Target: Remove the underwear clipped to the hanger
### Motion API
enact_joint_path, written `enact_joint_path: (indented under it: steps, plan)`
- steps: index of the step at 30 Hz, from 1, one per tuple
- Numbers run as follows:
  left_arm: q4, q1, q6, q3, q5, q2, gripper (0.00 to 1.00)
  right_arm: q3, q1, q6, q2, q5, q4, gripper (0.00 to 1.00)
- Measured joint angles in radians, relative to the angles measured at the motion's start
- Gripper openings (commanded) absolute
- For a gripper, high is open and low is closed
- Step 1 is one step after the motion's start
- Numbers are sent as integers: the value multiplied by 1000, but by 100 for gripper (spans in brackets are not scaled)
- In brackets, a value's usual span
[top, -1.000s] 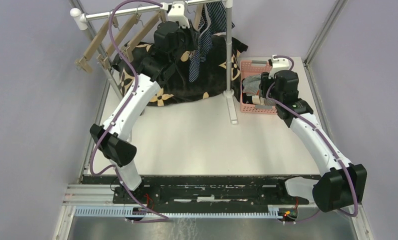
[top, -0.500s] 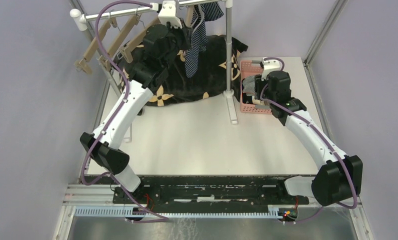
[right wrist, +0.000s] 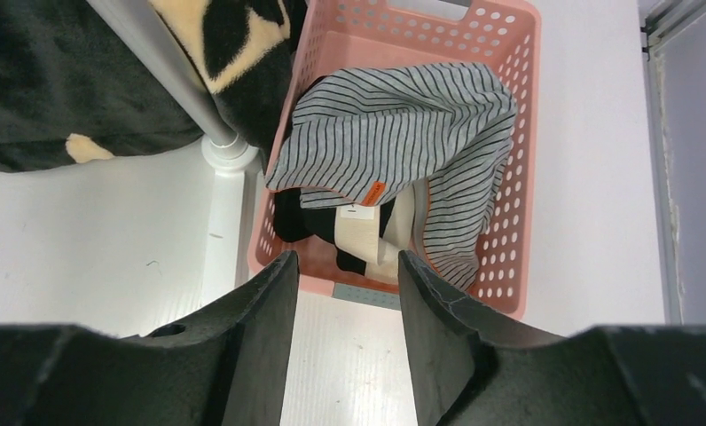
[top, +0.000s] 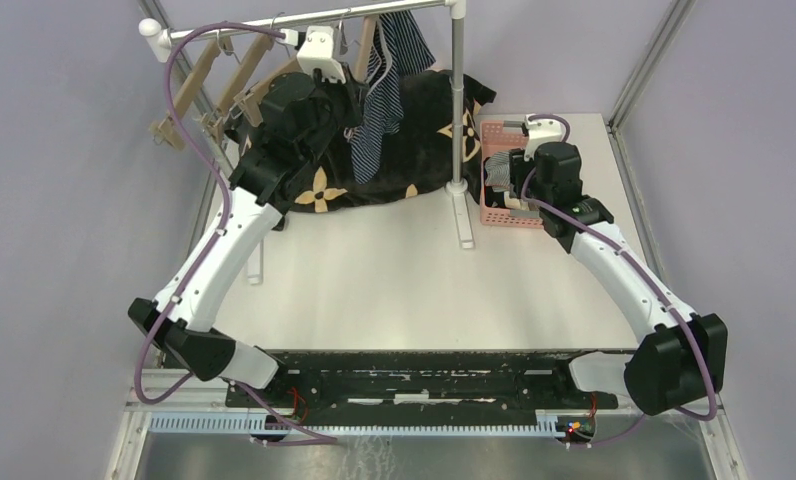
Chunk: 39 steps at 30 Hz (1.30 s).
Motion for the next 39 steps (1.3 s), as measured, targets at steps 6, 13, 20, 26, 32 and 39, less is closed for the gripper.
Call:
enact_joint_path:
  steps: [6,13,20,26,32,39]
  plan:
    - [-74,0,1,-38,1,-53,3,3,0,1,-12,9,-1,57]
    - [-137,-1,0,-251,106,-175,3,5,0,3,-25,-39,-8,72]
    - [-249,-5,2,-521,209,-428,3,61,0,29,-30,-243,-16,76]
    - [-286,-6,20,-658,309,-678,3,115,0,52,-37,-483,-10,84]
    - [-283,-6,64,-756,454,-790,3,188,0,70,-28,-829,14,85]
    - [-308,-6,90,-789,564,-731,3,219,2,155,21,-1128,148,85]
